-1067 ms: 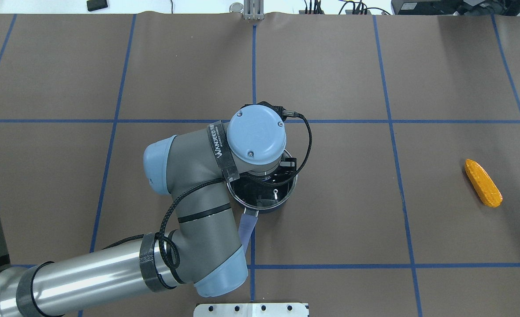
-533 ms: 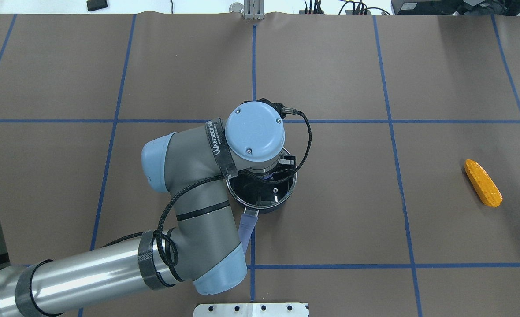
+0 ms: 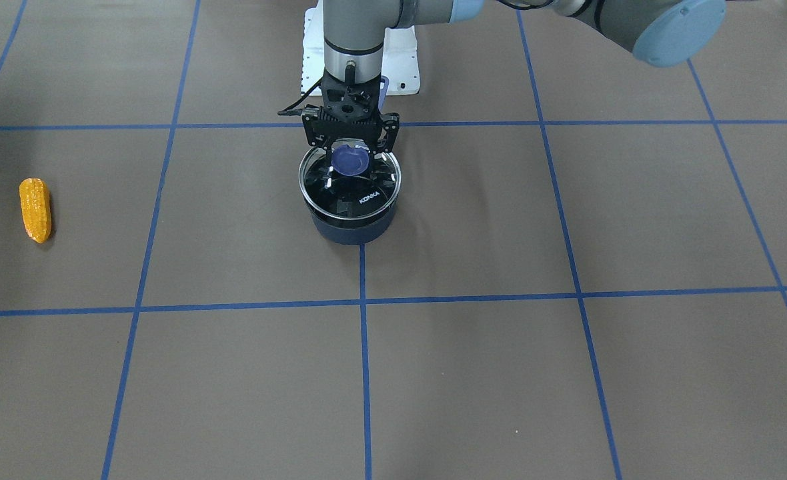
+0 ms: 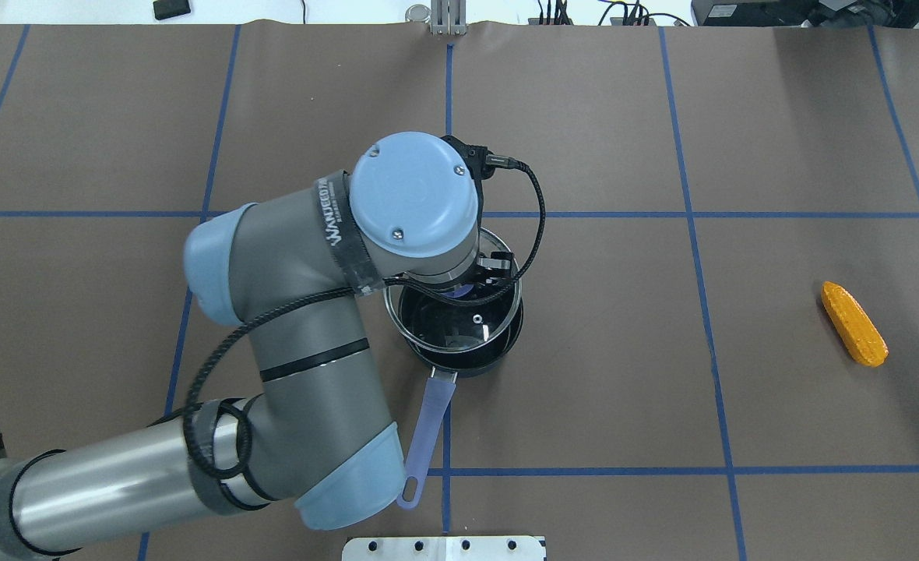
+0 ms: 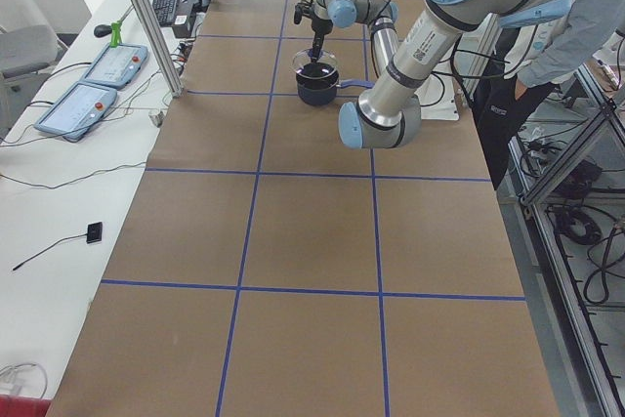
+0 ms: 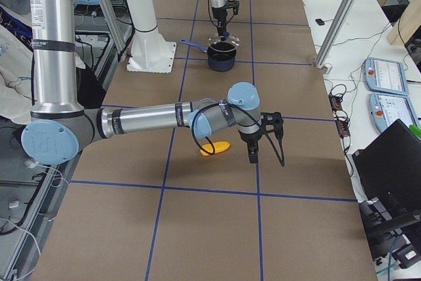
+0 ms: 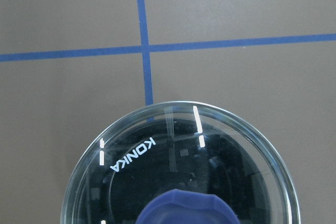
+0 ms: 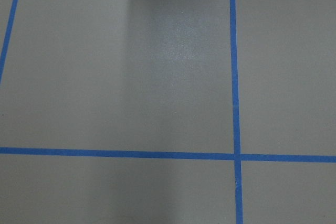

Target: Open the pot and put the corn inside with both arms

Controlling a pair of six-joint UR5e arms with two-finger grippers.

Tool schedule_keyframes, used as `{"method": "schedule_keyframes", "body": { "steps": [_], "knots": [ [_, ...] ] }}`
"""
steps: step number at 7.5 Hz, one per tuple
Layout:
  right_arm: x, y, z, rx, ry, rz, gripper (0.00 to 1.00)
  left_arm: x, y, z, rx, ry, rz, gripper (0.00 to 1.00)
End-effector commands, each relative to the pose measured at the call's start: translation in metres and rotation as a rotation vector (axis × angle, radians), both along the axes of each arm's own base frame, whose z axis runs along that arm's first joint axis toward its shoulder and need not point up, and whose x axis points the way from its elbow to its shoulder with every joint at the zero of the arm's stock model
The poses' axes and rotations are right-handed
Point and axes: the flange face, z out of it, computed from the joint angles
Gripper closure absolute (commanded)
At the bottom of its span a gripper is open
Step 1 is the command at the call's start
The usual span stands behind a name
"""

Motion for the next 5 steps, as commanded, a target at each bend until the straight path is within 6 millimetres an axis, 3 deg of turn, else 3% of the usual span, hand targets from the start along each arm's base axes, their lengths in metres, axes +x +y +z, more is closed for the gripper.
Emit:
{"method": "schedule_keyframes", "body": {
  "steps": [1, 3, 5],
  "knots": [
    [-0.009, -0.001, -0.009, -0.009, -0.016, 0.008, 0.00, -0.087, 0.003, 0.049, 0.082, -0.035, 0.081, 1.00],
    [-0.056, 0.002, -0.033, -0.004, -0.084, 0.047, 0.00, -0.166, -0.017, 0.114, 0.142, -0.096, 0.156, 1.00],
    [-0.130, 0.020, -0.070, -0.025, -0.088, 0.071, 0.00, -0.230, -0.039, 0.172, 0.185, -0.164, 0.215, 1.00]
  ]
}}
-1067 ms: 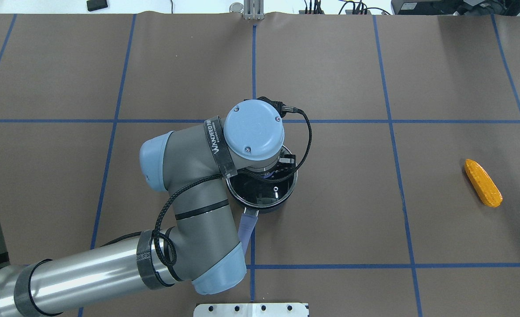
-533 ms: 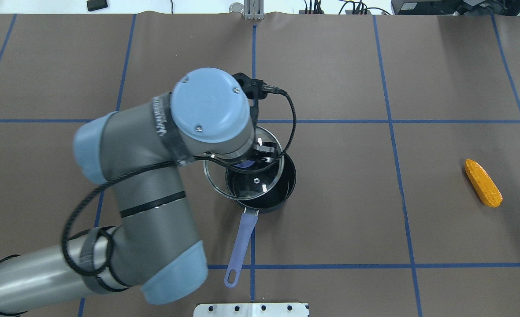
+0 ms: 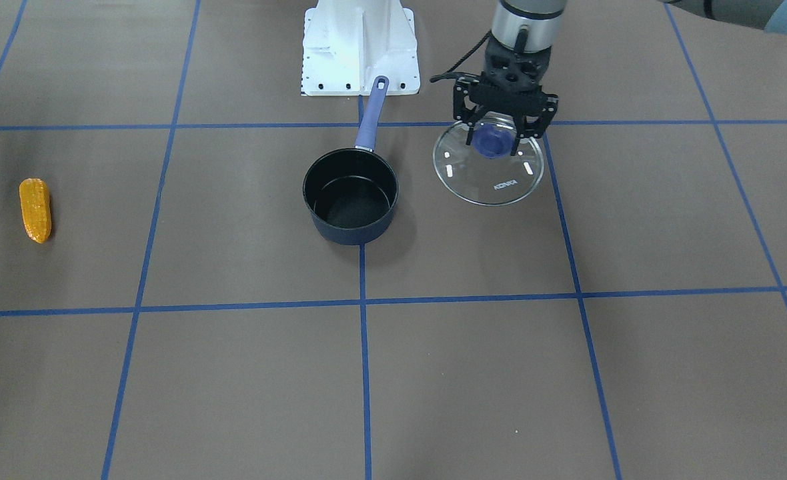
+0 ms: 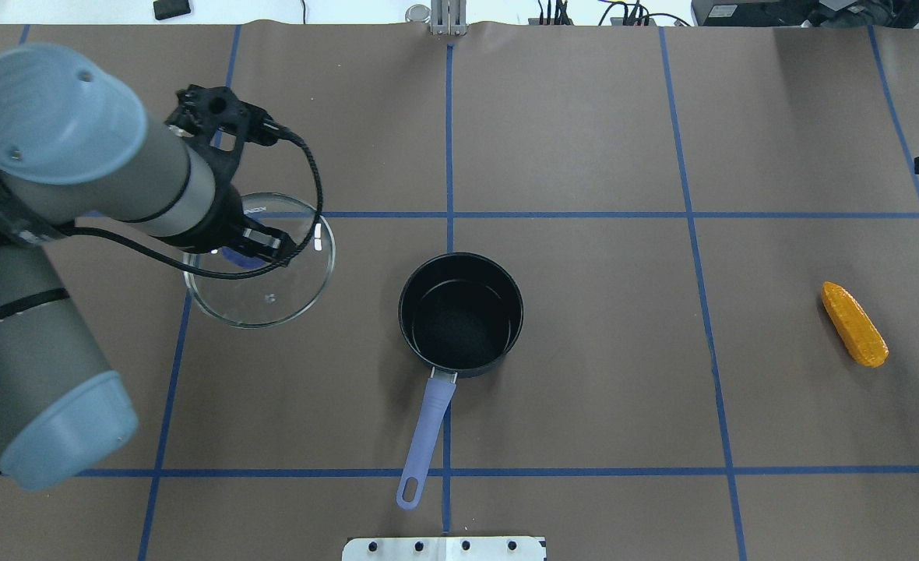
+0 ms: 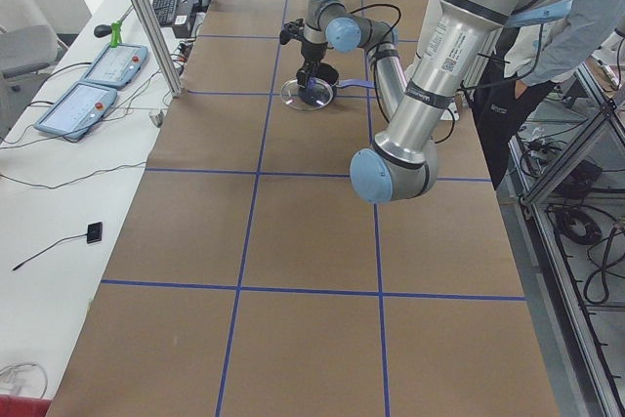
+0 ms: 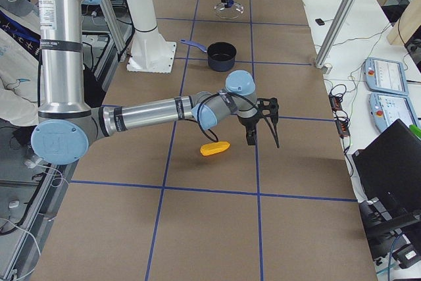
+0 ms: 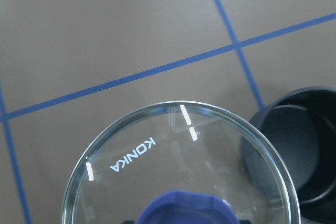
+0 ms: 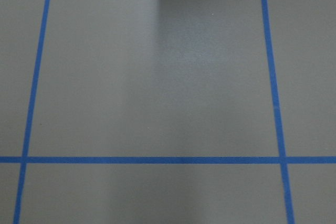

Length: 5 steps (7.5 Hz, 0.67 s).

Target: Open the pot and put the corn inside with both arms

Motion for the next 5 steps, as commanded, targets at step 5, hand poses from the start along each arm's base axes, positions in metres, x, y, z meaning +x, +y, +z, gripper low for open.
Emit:
{"method": "schedule_keyframes", "body": {
  "steps": [5],
  "knots": [
    [-0.101, 0.138, 0.009, 0.046, 0.075, -0.067, 0.00, -0.129, -0.015, 0.207, 0.071, -0.060, 0.140, 1.00]
  ]
}}
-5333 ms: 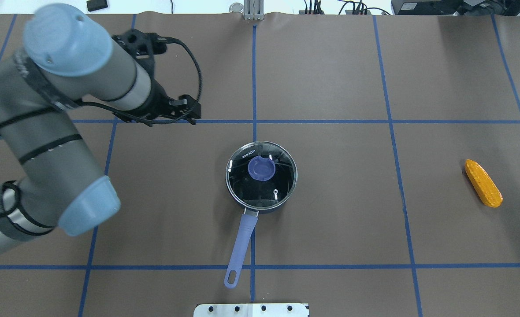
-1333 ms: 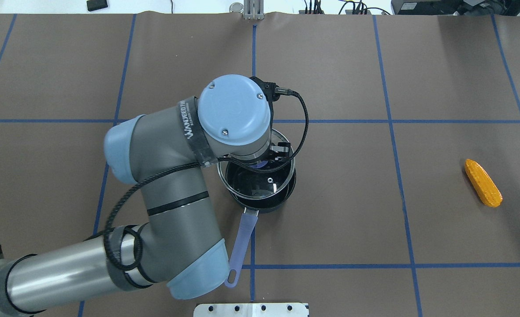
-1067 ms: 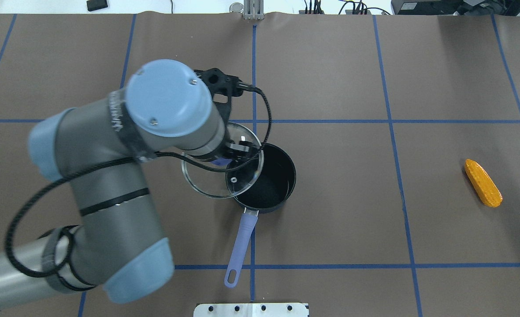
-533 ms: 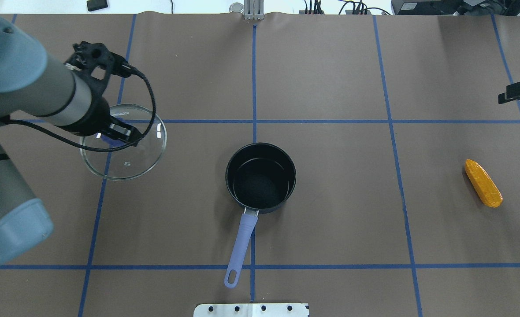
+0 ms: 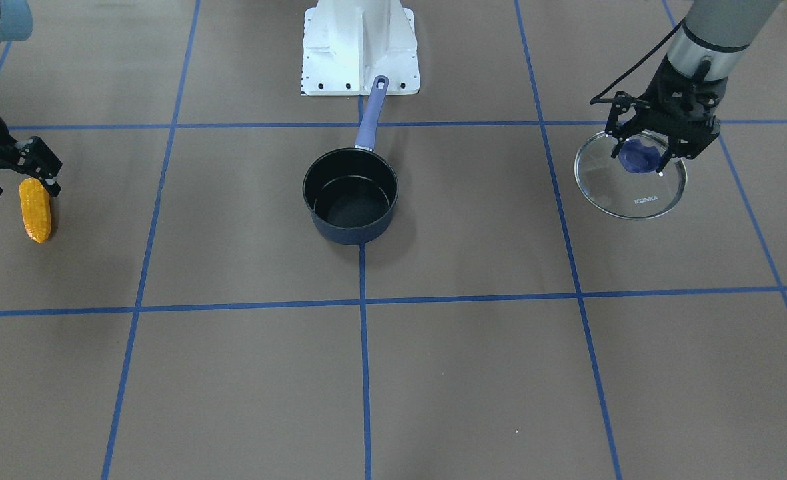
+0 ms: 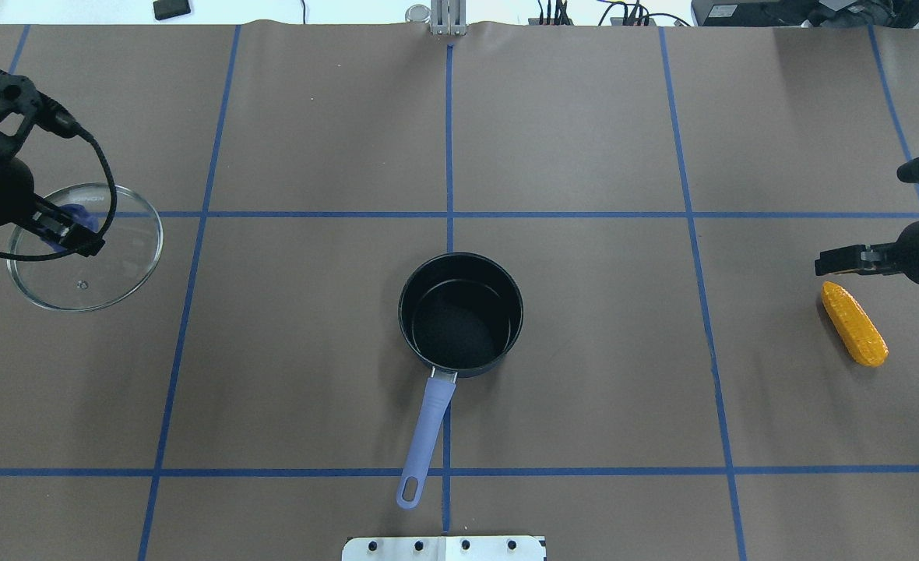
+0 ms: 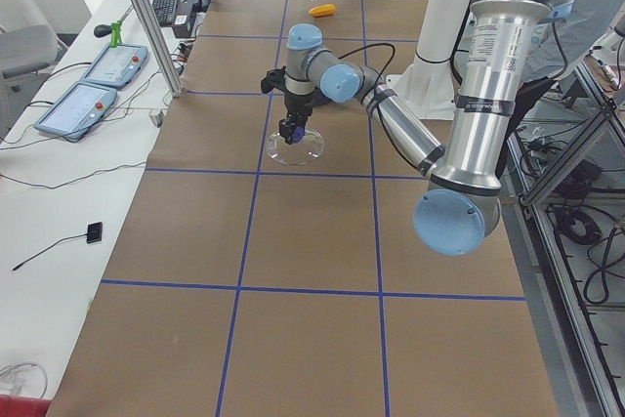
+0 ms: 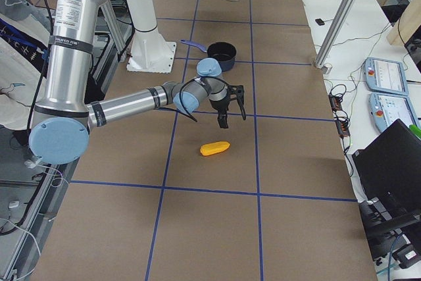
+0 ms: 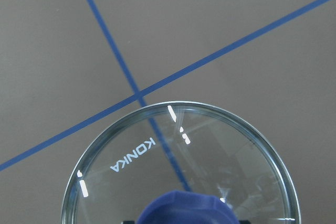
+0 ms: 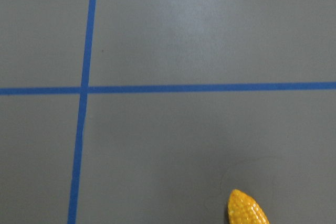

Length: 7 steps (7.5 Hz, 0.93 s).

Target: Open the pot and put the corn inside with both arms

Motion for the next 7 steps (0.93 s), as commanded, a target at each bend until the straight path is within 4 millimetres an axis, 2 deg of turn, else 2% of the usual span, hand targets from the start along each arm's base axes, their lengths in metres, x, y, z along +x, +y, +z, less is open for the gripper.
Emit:
{"method": "schedule_keyframes", "body": {
  "steps": [1, 2, 3, 4, 5, 7],
  "knots": [
    [0.020, 0.046, 0.031, 0.038, -0.013, -0.026, 0.00, -0.008, 0.009, 0.103, 0.039, 0.045, 0.019, 1.00],
    [0.024, 0.052, 0.038, 0.059, 0.003, -0.056, 0.00, -0.010, 0.017, 0.161, 0.045, 0.088, 0.041, 1.00],
    [0.024, 0.051, 0.042, 0.072, 0.014, -0.077, 0.00, -0.013, 0.023, 0.205, 0.058, 0.124, 0.034, 1.00],
    [0.019, 0.046, 0.046, 0.081, 0.019, -0.091, 0.00, -0.012, 0.022, 0.228, 0.037, 0.138, 0.004, 1.00],
    [0.010, 0.039, 0.047, 0.112, 0.018, -0.137, 0.00, -0.011, 0.023, 0.238, 0.021, 0.154, -0.019, 1.00],
    [0.007, 0.035, 0.046, 0.117, 0.013, -0.144, 0.00, -0.009, 0.023, 0.238, 0.012, 0.163, -0.030, 0.98]
  ]
}}
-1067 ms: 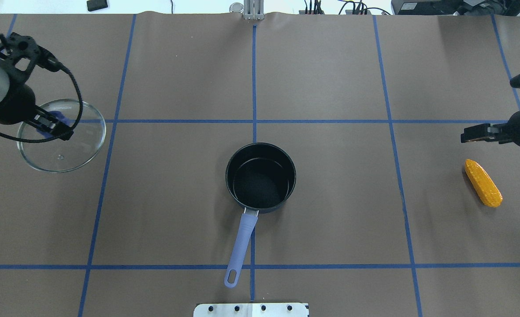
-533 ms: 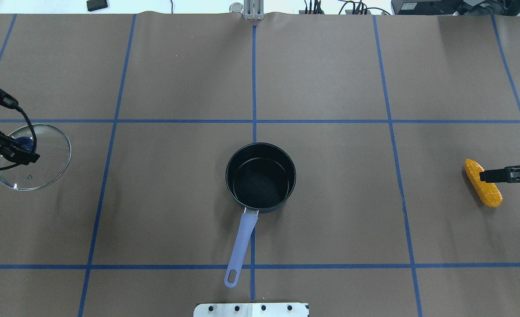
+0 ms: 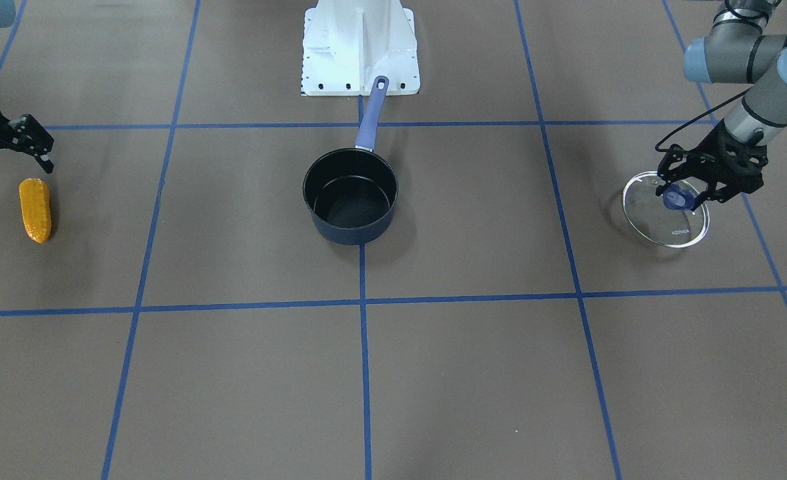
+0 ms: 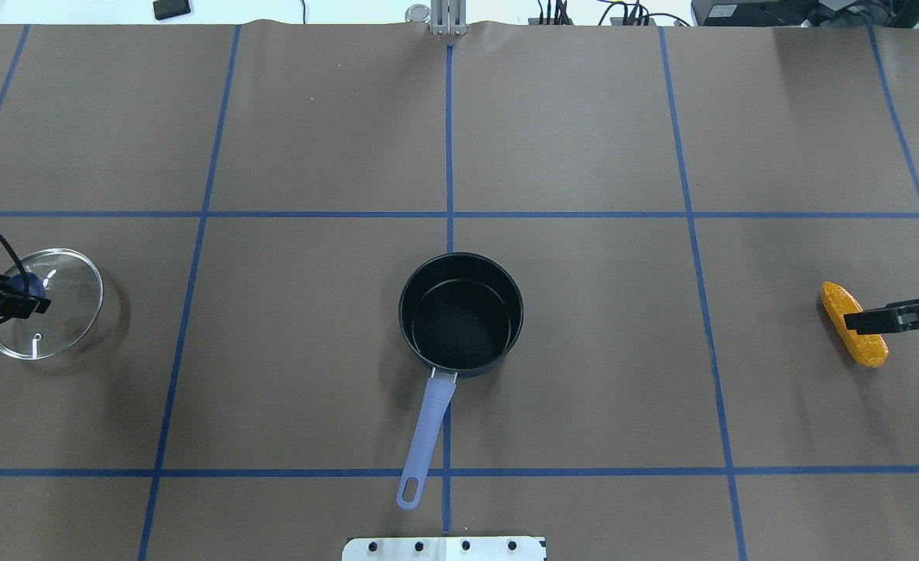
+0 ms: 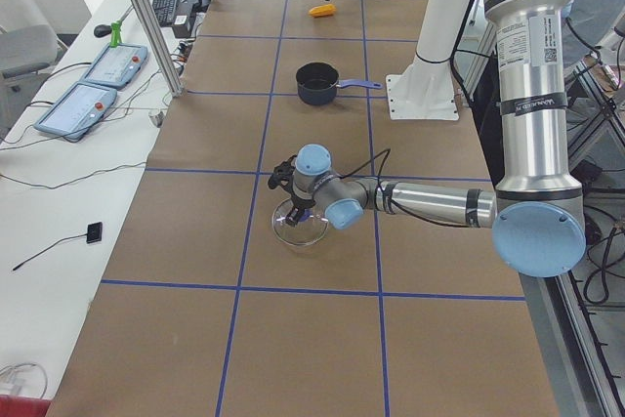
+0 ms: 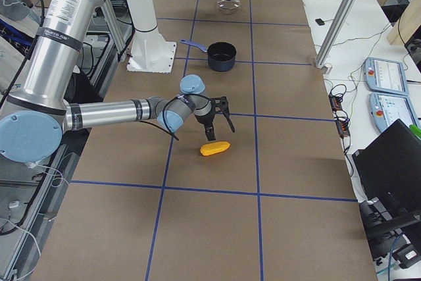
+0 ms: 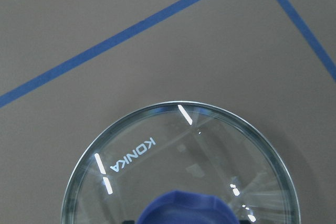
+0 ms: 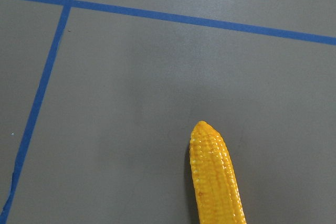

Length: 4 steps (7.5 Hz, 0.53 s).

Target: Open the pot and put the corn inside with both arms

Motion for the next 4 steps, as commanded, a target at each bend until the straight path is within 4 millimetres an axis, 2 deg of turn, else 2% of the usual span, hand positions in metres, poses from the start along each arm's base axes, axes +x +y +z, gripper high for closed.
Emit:
{"method": "schedule_keyframes", "body": {
  "steps": [1, 2, 3, 4],
  "knots": [
    [-0.0054, -0.0058, -0.0033, 0.011, -0.006, -0.009, 0.00, 0.0053, -0.0018, 0.0039, -0.005, 0.006, -0.002, 0.72],
    [-0.0066, -0.0073, -0.0018, 0.008, -0.004, -0.009, 0.00, 0.0079, -0.0056, 0.0044, -0.001, 0.005, -0.001, 0.33],
    [-0.0067, -0.0073, -0.0011, 0.008, -0.004, -0.009, 0.00, 0.0090, -0.0069, 0.0030, 0.009, 0.004, -0.001, 0.06],
    [-0.0072, -0.0071, -0.0003, 0.007, -0.003, -0.011, 0.00, 0.0083, -0.0073, 0.0022, 0.007, 0.004, -0.007, 0.02]
  ]
}}
